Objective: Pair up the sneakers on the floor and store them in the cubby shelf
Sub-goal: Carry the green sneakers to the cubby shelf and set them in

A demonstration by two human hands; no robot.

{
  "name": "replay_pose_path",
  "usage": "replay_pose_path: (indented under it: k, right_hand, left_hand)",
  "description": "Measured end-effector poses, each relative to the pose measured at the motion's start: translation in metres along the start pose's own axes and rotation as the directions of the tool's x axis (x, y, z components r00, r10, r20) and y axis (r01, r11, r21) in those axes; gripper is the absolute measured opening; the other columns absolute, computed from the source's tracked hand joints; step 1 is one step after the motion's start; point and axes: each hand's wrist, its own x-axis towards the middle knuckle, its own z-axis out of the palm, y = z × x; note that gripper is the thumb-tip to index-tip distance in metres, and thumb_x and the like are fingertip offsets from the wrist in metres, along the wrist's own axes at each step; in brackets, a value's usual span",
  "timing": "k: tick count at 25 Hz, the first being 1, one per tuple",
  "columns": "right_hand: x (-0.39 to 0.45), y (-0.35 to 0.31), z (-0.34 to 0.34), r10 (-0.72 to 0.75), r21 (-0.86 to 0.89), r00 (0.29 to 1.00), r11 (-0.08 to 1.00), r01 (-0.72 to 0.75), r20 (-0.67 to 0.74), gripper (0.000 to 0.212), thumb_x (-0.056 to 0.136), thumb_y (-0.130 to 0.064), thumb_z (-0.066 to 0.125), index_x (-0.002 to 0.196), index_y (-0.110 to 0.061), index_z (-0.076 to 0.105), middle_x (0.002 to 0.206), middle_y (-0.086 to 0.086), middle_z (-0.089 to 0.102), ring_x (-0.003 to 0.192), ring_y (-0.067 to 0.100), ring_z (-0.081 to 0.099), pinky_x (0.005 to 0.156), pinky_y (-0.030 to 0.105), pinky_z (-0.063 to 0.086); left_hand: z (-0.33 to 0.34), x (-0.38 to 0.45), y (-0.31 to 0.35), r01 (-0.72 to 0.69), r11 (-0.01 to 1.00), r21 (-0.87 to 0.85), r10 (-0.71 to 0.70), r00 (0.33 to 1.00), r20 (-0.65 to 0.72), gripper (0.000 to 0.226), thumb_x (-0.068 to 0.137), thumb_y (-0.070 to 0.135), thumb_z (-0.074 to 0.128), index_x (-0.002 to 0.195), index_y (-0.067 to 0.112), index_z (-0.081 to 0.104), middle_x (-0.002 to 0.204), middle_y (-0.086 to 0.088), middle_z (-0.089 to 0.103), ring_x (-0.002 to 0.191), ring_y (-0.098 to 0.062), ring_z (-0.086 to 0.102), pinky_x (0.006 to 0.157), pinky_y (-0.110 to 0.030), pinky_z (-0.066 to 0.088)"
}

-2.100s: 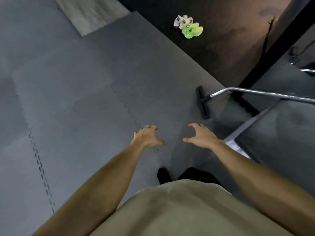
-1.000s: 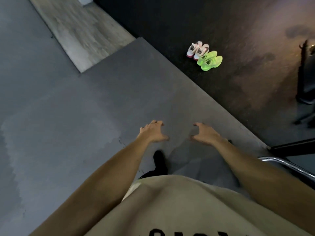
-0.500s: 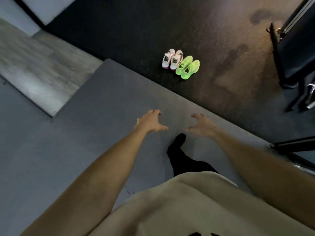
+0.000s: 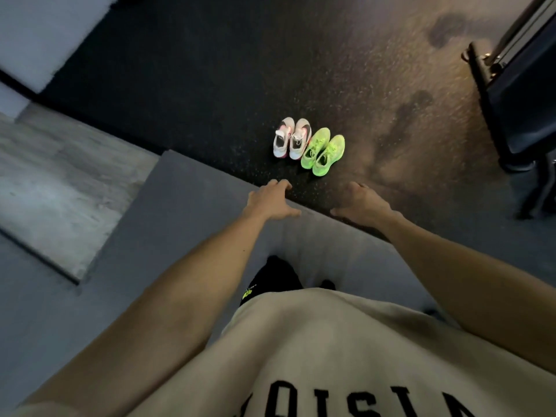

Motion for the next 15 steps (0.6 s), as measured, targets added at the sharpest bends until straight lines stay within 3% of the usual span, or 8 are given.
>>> replay_pose_path:
  k: [6, 11, 15]
  right_hand:
    - [0.124, -0.026, -0.054, 0.134, 0.103, 0.991, 0.986, -0.132, -0.019, 0.078, 0.077, -0.041, 0.072, 0.143, -0.016, 0.036, 0.142, 0.011, 0.043, 0.126, 0.032, 0.047, 0.101, 0.049, 0.046]
    - [0.226, -0.053, -0.089, 0.277, 0.203, 0.961, 0.94, -0.275, 0.02, 0.085, 0.074, -0.05, 0.073, 0.144, -0.022, 0.034, 0.146, 0.007, 0.042, 0.127, 0.029, 0.048, 0.105, 0.052, 0.042]
    - [0.312, -0.048, -0.094, 0.352, 0.202, 0.936, 0.915, -0.35, 0.026, 0.087, 0.075, -0.055, 0.07, 0.145, -0.019, 0.033, 0.147, 0.008, 0.042, 0.129, 0.028, 0.047, 0.107, 0.053, 0.039]
  left_hand:
    - [-0.082, 0.162, -0.005, -0.143, 0.984, 0.111, 0.133, 0.987, 0.092, 0.082, 0.073, 0.056, 0.074, 0.141, 0.026, 0.039, 0.141, -0.003, 0.042, 0.127, -0.027, 0.046, 0.103, -0.051, 0.035]
    - [-0.14, 0.292, -0.004, -0.295, 0.931, 0.215, 0.258, 0.948, 0.185, 0.082, 0.074, 0.055, 0.074, 0.142, 0.024, 0.039, 0.144, -0.005, 0.042, 0.129, -0.028, 0.045, 0.101, -0.048, 0.036]
    - [-0.145, 0.391, 0.003, -0.369, 0.889, 0.272, 0.299, 0.916, 0.266, 0.082, 0.074, 0.054, 0.074, 0.142, 0.023, 0.039, 0.142, -0.005, 0.043, 0.129, -0.029, 0.044, 0.1, -0.048, 0.037]
